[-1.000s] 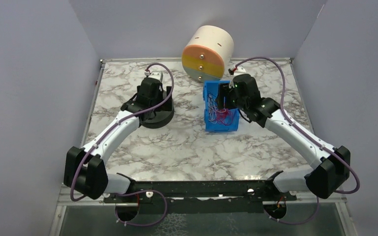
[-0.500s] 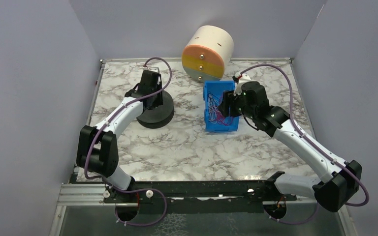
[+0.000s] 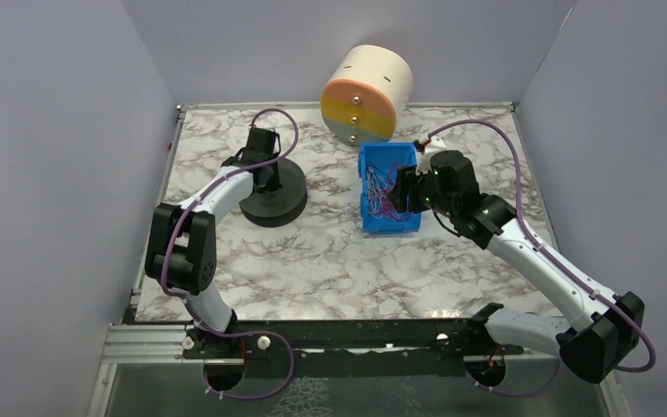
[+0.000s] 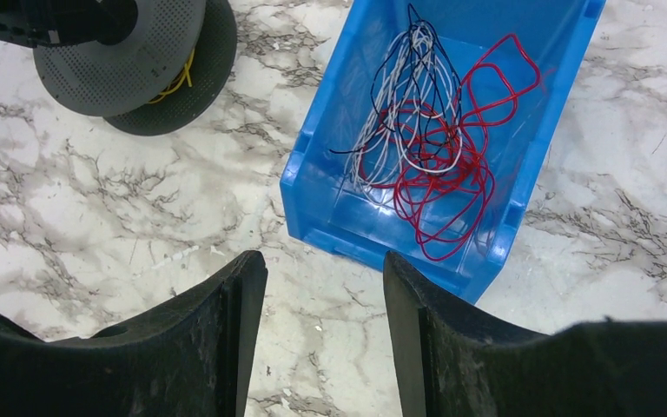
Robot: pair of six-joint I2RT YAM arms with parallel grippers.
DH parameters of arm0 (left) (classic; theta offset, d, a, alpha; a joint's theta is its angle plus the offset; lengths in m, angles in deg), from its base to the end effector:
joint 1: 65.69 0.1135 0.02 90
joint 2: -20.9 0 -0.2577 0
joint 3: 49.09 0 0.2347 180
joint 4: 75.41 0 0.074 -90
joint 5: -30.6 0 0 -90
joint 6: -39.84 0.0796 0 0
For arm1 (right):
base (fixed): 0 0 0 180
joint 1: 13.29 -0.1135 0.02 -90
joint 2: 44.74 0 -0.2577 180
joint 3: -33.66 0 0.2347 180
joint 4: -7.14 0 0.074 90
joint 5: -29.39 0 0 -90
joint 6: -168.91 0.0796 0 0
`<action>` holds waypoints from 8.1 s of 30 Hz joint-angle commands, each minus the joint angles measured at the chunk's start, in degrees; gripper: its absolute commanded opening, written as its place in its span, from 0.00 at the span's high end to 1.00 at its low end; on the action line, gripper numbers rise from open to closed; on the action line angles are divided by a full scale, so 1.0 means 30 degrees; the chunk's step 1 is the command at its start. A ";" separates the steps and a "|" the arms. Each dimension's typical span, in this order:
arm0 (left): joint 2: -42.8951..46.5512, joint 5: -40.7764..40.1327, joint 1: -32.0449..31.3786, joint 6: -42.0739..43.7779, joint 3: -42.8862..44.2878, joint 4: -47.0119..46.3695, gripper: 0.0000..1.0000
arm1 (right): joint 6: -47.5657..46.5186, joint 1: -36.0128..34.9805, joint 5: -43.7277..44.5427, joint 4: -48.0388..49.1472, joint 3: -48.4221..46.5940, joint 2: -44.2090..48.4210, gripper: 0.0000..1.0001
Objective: Wrap the cables
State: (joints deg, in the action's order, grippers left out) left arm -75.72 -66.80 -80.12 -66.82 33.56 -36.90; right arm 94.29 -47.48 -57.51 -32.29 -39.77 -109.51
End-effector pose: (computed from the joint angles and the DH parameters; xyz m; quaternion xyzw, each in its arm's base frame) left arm 0.3615 -0.0824 0.1915 -0.0391 0.9443 -0.0271 0.3256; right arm 0.2291 0.1504 0.3034 -0.1288 0.8595 0.1857 0.4583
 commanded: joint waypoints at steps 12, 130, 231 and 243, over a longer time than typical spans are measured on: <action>-0.0960 0.2395 0.0134 0.0901 0.0405 0.0193 1.00 | -0.0167 -0.0108 -0.0611 -0.0028 0.0442 0.0760 0.43; 1.2622 0.0830 -0.6731 0.1952 -0.4716 -0.0624 0.17 | -0.2772 0.3078 -0.0266 0.1733 -0.9557 -1.4416 0.99; 1.7471 1.2225 -0.6760 -1.6364 -0.9816 -1.9737 0.18 | 0.3195 -0.2453 -0.4310 1.1454 -0.3529 0.0812 0.99; 1.7548 1.2255 -0.6753 -1.6646 -1.0364 -1.9737 0.58 | 0.2376 -0.3854 -0.2760 1.1796 -0.3200 0.0863 0.99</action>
State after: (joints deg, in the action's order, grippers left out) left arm -23.07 -29.06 -100.23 -115.91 3.42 -94.25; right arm 102.83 -58.08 -68.44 0.40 -49.62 -107.13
